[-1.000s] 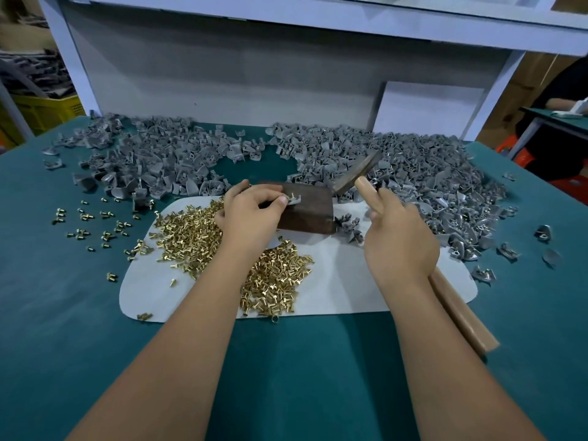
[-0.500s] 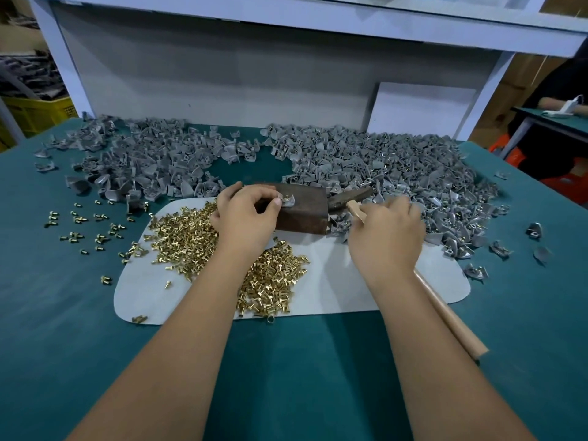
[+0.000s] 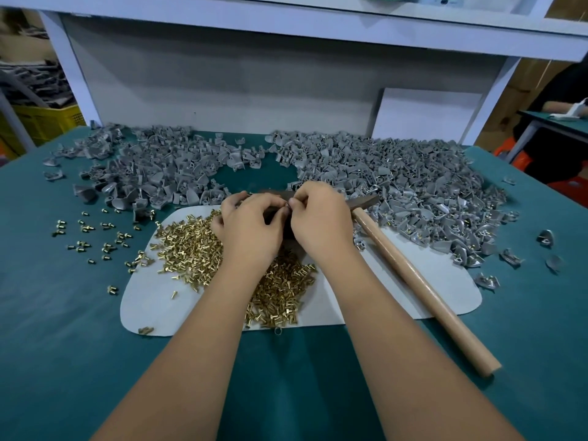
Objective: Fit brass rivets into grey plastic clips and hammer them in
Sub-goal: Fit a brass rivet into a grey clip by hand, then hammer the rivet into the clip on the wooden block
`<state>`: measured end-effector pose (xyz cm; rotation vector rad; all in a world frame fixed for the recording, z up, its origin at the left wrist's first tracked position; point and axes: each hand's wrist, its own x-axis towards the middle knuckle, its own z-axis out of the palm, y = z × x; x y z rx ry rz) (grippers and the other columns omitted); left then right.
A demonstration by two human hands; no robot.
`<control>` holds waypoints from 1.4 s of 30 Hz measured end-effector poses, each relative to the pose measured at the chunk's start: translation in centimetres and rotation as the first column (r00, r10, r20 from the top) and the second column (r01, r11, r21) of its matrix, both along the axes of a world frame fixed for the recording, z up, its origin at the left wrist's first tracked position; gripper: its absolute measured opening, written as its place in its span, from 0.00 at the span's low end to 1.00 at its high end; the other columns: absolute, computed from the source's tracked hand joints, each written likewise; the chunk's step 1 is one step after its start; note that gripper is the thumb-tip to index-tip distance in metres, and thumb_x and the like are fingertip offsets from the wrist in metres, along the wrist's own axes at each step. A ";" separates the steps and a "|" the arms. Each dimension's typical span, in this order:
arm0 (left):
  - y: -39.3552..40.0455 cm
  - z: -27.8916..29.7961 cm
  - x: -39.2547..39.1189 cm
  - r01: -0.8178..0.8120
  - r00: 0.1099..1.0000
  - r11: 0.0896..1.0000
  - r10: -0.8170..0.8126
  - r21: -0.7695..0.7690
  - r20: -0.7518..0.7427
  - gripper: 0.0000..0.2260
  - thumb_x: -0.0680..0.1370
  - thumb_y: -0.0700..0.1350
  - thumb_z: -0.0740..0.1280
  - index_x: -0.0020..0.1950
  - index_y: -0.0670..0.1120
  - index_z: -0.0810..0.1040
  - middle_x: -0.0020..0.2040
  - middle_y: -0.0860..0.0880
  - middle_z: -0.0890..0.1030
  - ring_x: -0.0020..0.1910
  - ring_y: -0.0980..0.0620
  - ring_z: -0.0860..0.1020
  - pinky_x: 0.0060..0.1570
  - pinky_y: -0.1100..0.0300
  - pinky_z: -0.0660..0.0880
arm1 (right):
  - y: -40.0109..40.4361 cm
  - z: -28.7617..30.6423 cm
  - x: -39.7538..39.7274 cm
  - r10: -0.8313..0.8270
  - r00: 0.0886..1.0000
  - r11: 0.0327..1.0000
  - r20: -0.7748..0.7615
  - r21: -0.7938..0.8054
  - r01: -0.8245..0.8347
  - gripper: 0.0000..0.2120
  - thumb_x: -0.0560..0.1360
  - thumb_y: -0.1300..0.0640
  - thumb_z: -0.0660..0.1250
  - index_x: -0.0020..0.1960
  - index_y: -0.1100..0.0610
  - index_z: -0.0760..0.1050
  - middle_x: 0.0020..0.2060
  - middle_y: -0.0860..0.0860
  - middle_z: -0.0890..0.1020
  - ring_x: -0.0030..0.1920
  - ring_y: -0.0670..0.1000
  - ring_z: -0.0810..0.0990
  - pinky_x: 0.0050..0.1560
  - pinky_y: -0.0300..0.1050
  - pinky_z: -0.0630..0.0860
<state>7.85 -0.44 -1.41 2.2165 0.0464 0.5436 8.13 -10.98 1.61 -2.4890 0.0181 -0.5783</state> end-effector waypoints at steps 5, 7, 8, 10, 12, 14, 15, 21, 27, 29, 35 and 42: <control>-0.2 -0.1 0.0 -0.030 1.000 0.999 0.029 0.041 0.012 0.05 0.79 0.54 0.65 0.50 0.59 0.81 0.56 0.60 0.81 0.70 0.53 0.61 0.63 0.51 0.50 | 1.0 -1.3 0.0 -0.016 0.989 0.995 0.148 -0.092 0.029 0.06 0.77 0.60 0.62 0.50 0.61 0.76 0.50 0.54 0.78 0.53 0.55 0.73 0.50 0.45 0.68; -0.2 -0.1 0.0 -0.032 0.999 0.999 0.031 0.037 0.013 0.04 0.79 0.54 0.65 0.49 0.59 0.81 0.55 0.60 0.81 0.69 0.53 0.61 0.62 0.50 0.51 | 1.2 -1.6 0.1 -0.033 0.986 0.997 0.164 -0.065 0.045 0.06 0.76 0.60 0.62 0.50 0.61 0.76 0.50 0.55 0.78 0.54 0.55 0.72 0.52 0.46 0.67; -0.1 -0.1 0.1 -0.031 0.999 0.999 0.030 0.035 0.013 0.04 0.79 0.54 0.66 0.49 0.59 0.80 0.55 0.60 0.81 0.69 0.53 0.61 0.63 0.50 0.51 | 1.3 -1.7 0.1 -0.039 0.985 0.998 0.166 -0.046 0.047 0.06 0.76 0.61 0.62 0.50 0.61 0.76 0.50 0.55 0.78 0.54 0.55 0.72 0.52 0.46 0.67; -0.1 -0.2 0.2 -0.031 0.999 0.999 0.031 0.027 0.015 0.04 0.78 0.54 0.66 0.48 0.60 0.80 0.53 0.60 0.81 0.69 0.53 0.62 0.63 0.50 0.50 | 1.5 -1.7 0.2 -0.053 0.984 0.998 0.168 -0.014 0.056 0.06 0.76 0.61 0.62 0.49 0.61 0.76 0.50 0.55 0.78 0.53 0.55 0.72 0.51 0.46 0.67; -0.1 -0.2 0.2 -0.041 0.999 0.999 0.041 0.016 0.016 0.03 0.78 0.54 0.67 0.47 0.60 0.80 0.53 0.61 0.80 0.69 0.53 0.62 0.63 0.50 0.50 | 1.5 -1.7 0.2 -0.069 0.983 0.997 0.168 -0.006 0.071 0.06 0.76 0.61 0.62 0.49 0.62 0.76 0.50 0.55 0.78 0.53 0.55 0.72 0.51 0.47 0.67; -0.1 -0.3 0.2 -0.049 0.999 0.999 0.048 0.015 0.019 0.03 0.78 0.54 0.67 0.47 0.60 0.80 0.53 0.60 0.80 0.69 0.53 0.63 0.64 0.49 0.51 | 1.5 -1.9 0.2 -0.059 0.983 0.998 0.173 -0.025 0.064 0.06 0.76 0.61 0.62 0.50 0.62 0.76 0.50 0.55 0.78 0.53 0.55 0.72 0.51 0.47 0.67; -0.2 -0.3 0.2 -0.051 0.999 0.999 0.050 0.020 0.021 0.03 0.78 0.54 0.67 0.47 0.60 0.80 0.54 0.60 0.80 0.69 0.53 0.63 0.64 0.48 0.51 | 1.4 -1.9 0.2 -0.051 0.982 0.998 0.180 -0.030 0.057 0.05 0.77 0.61 0.62 0.49 0.61 0.76 0.50 0.55 0.78 0.52 0.55 0.72 0.51 0.47 0.67; -0.3 -0.5 0.3 -0.074 0.997 0.996 0.073 0.044 0.029 0.03 0.77 0.55 0.67 0.48 0.61 0.81 0.51 0.61 0.80 0.68 0.54 0.64 0.63 0.47 0.52 | 1.2 -2.1 0.1 -0.030 0.971 0.999 0.237 0.032 0.023 0.04 0.76 0.64 0.63 0.42 0.61 0.74 0.44 0.54 0.77 0.48 0.55 0.73 0.48 0.46 0.67; -0.2 -0.4 0.3 -0.069 0.997 0.997 0.069 0.047 0.018 0.04 0.77 0.55 0.66 0.48 0.61 0.81 0.47 0.63 0.76 0.67 0.54 0.63 0.63 0.48 0.52 | 1.1 -2.0 -0.2 -0.003 0.974 1.000 0.228 -0.011 0.005 0.04 0.77 0.63 0.63 0.44 0.61 0.75 0.45 0.54 0.78 0.49 0.54 0.73 0.49 0.46 0.68; -0.1 -0.2 0.3 -0.055 0.998 0.998 0.054 0.032 0.011 0.03 0.77 0.55 0.66 0.47 0.62 0.80 0.49 0.62 0.78 0.67 0.53 0.63 0.64 0.48 0.52 | 0.6 -1.4 -0.4 0.044 0.982 0.999 0.185 -0.006 -0.044 0.05 0.77 0.62 0.62 0.46 0.60 0.76 0.46 0.53 0.77 0.50 0.53 0.73 0.49 0.45 0.68; 0.0 0.0 0.2 -0.010 0.999 0.999 0.009 -0.040 -0.037 0.03 0.77 0.55 0.66 0.44 0.62 0.78 0.42 0.70 0.69 0.68 0.55 0.61 0.65 0.47 0.51 | -4.4 0.1 -3.1 -0.234 0.962 0.949 0.138 -0.182 0.256 0.11 0.79 0.54 0.60 0.56 0.56 0.76 0.49 0.50 0.76 0.48 0.50 0.71 0.49 0.43 0.71; 0.0 -0.1 0.1 -0.005 0.999 1.000 0.004 -0.015 -0.039 0.03 0.78 0.55 0.66 0.44 0.61 0.77 0.44 0.65 0.70 0.69 0.54 0.60 0.65 0.47 0.51 | -8.4 -1.1 -5.5 -0.366 0.902 0.879 -0.228 -0.403 0.254 0.16 0.80 0.51 0.60 0.57 0.62 0.76 0.55 0.60 0.76 0.56 0.61 0.73 0.46 0.48 0.68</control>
